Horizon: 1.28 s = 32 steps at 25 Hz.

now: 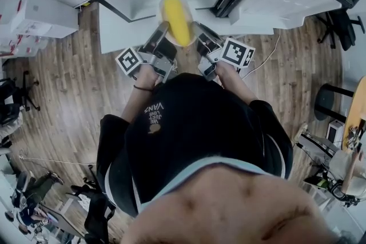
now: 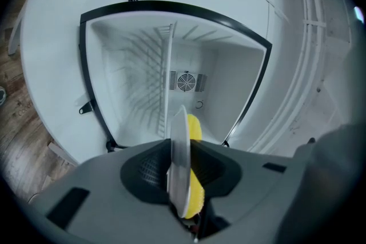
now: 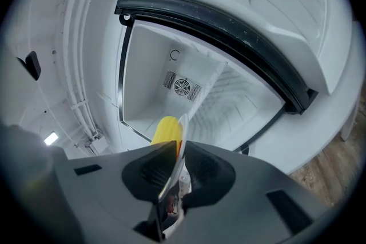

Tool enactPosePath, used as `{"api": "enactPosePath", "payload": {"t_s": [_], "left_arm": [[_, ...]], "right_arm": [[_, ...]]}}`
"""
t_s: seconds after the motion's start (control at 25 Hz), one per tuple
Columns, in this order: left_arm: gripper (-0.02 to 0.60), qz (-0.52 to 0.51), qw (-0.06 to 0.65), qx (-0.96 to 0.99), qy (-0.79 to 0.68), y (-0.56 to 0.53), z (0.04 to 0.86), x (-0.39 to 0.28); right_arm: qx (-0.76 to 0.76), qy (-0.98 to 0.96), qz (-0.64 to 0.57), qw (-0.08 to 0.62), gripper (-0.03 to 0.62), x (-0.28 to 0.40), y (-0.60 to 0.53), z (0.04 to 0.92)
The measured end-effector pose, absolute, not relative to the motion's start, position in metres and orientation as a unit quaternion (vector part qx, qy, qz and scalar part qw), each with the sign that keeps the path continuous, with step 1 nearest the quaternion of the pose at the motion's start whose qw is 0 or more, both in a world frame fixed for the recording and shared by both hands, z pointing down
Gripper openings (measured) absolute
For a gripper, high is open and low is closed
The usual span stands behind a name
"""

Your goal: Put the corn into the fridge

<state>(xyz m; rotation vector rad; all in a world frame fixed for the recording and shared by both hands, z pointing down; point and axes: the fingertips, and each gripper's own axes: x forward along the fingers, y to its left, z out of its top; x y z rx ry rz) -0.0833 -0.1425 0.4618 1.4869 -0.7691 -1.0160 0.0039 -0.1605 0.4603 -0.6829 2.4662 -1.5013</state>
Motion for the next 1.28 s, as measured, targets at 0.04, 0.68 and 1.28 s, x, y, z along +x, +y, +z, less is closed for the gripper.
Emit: {"api": "enactPosePath", "payload": {"t_s": [0.04,0.68,1.28], "left_arm": [[0.084,-0.430,0.558,0.631,-0.326,-0.145,0.461,-0.085],[0.084,-0.433,0.559,0.635,-0.311,-0.190,0.452,-0.119],[0.084,-0.431,0.565,0.633,-0.308,-0.219,0.453,-0.136]], "right_arm": [[-0.230,0.828,-0.504,0.088,0.043,0.002,-0.163,0.460],[-0.226,0.834,-0.493,0.100,0.043,-0.033,-0.208,0.447],[-0.239,0.830,-0.494,0.097,0.044,-0.049,-0.238,0.449]]}}
